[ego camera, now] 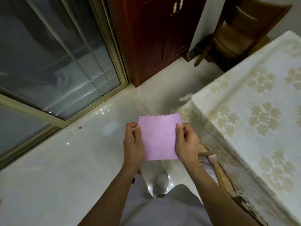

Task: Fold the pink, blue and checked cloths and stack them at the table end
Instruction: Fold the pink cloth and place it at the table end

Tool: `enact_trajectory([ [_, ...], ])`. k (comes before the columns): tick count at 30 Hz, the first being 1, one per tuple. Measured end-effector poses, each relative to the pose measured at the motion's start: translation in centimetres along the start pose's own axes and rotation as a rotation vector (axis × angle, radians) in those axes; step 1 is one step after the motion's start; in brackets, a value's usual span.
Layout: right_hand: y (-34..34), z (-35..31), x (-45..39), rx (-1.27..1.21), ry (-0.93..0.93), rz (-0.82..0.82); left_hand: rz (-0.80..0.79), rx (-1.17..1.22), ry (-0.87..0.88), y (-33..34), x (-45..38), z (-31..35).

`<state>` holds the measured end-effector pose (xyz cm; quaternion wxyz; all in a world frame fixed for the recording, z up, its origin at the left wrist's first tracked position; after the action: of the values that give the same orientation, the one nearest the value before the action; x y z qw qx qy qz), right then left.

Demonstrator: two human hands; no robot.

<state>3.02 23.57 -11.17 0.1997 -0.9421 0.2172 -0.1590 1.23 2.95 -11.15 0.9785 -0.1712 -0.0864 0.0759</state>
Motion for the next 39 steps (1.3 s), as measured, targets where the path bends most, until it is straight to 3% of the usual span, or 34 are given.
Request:
enact_trajectory([
  [10,1.0,-1.5,-8.2,0.042,0.238,0.298,-0.369,-0.022,0.124,6.9,-14.5,4.0],
  [17,0.3,-1.4,-10.0,-0.036,0.405,0.525,-0.605,-0.077,0.237,11.9,-19.6,7.0],
  [29,-8.5,1.6,-9.2,-0.177,0.502,0.838,-0.9,-0.101,0.405,24.7,-16.5,11.8],
  [39,-16.4,7.6,-11.2,-0.1,0.544,0.801,-0.894,-0.22,0.426,33.4,-11.5,12.3],
])
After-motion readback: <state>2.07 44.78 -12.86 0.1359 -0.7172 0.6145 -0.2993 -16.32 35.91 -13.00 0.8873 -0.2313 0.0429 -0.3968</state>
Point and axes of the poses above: each hand's wrist, its own x-axis away from the middle knuckle, its own y-axis out of the palm, z = x × y, the point moved 7 cm from there along -x, towards the middle knuckle, and after that the axes turned 7 degrees about y, right-handed, at the moved point
